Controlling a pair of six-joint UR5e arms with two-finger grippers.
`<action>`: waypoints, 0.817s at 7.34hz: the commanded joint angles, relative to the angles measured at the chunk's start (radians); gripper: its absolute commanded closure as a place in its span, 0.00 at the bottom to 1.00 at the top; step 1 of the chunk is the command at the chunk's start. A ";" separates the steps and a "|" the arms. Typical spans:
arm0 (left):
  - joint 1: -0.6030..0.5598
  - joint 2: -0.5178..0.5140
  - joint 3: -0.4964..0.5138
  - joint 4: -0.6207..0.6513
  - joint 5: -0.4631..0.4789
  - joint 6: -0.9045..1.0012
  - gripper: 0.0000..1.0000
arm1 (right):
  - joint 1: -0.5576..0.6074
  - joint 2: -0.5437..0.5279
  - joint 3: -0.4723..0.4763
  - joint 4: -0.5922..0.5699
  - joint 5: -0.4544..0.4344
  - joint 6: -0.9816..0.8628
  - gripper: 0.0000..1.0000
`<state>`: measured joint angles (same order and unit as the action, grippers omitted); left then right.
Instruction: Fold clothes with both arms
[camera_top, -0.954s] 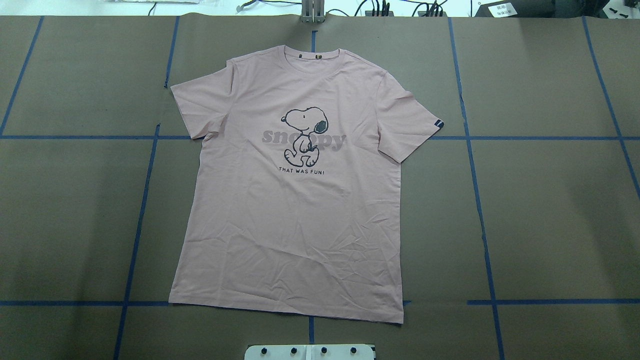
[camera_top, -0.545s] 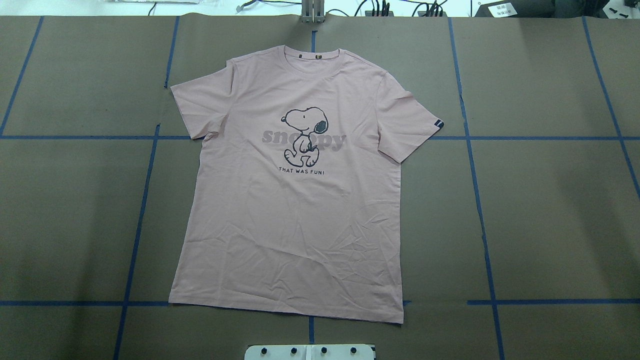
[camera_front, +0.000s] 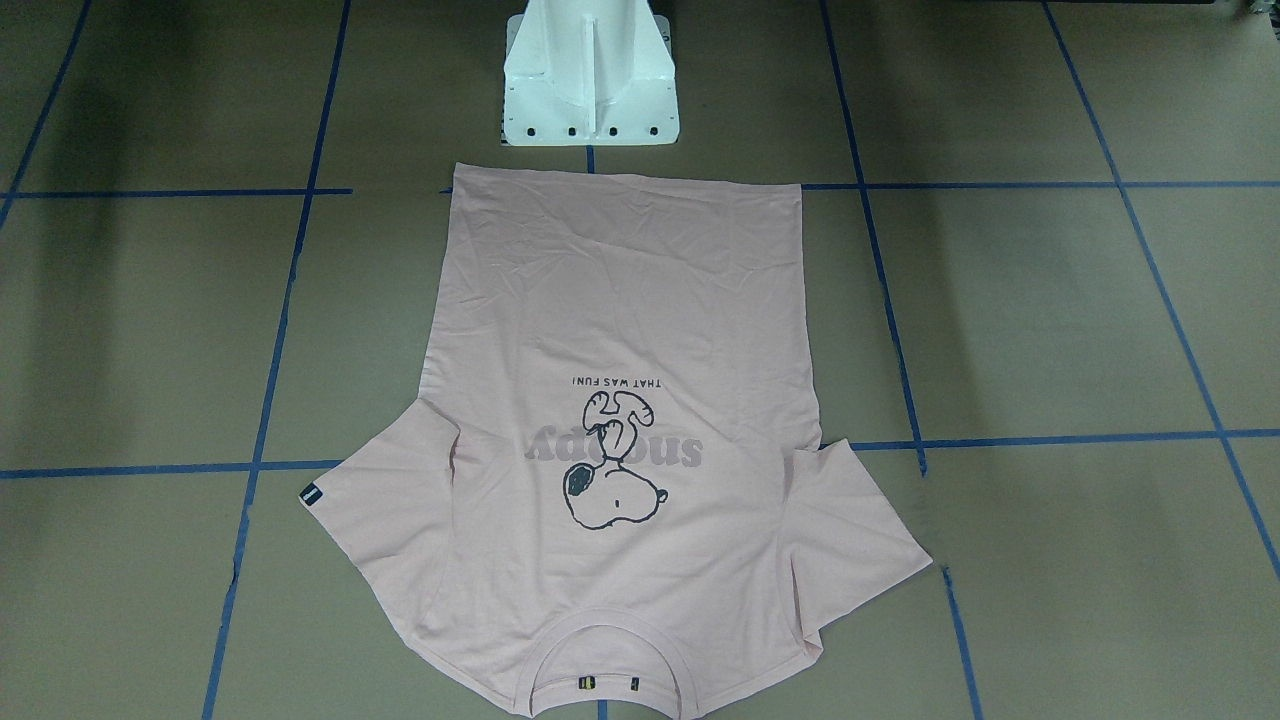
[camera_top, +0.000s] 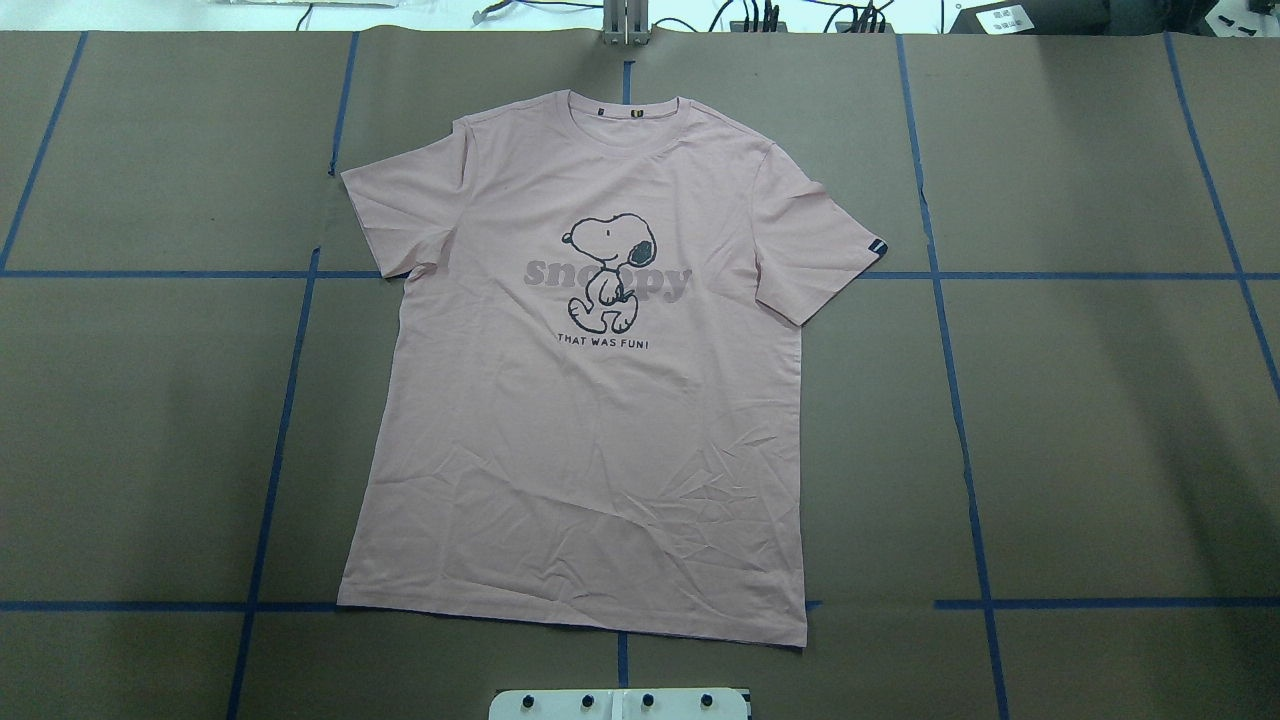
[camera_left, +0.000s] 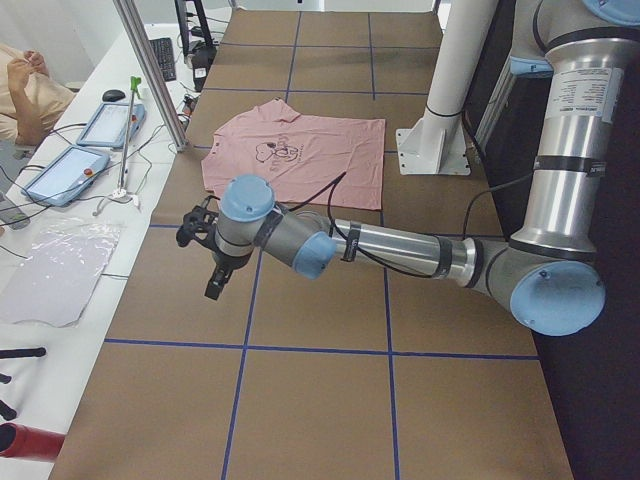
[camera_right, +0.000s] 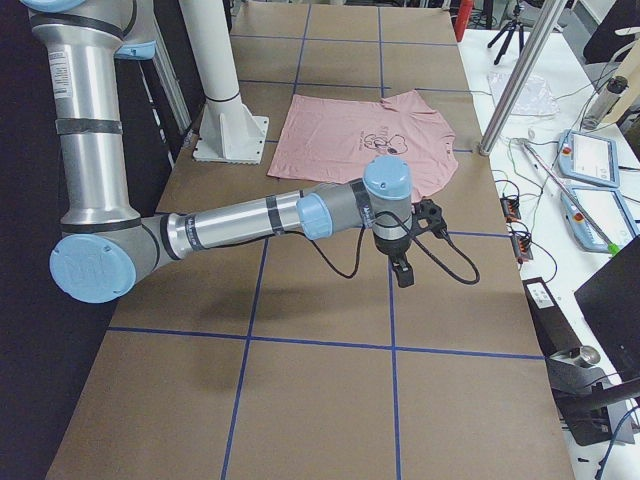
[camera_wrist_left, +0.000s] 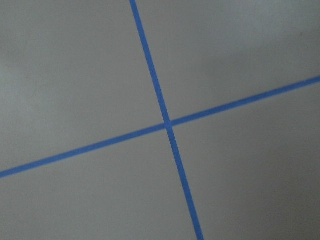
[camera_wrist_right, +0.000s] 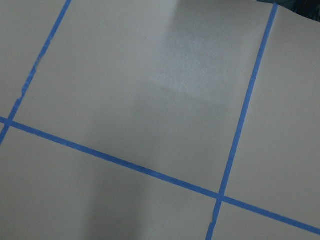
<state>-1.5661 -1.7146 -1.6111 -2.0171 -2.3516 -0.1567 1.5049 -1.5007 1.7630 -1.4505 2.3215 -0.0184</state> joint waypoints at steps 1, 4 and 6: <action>0.015 -0.109 0.101 -0.156 -0.006 -0.032 0.00 | 0.000 0.069 -0.023 0.030 0.059 0.011 0.00; 0.145 -0.118 0.096 -0.451 -0.005 -0.079 0.00 | -0.177 0.158 -0.025 0.132 0.030 0.428 0.00; 0.334 -0.172 0.129 -0.462 0.005 -0.160 0.00 | -0.334 0.218 -0.030 0.177 -0.092 0.703 0.00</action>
<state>-1.3169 -1.8580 -1.4975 -2.4580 -2.3513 -0.2762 1.2681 -1.3193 1.7365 -1.2967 2.2968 0.5273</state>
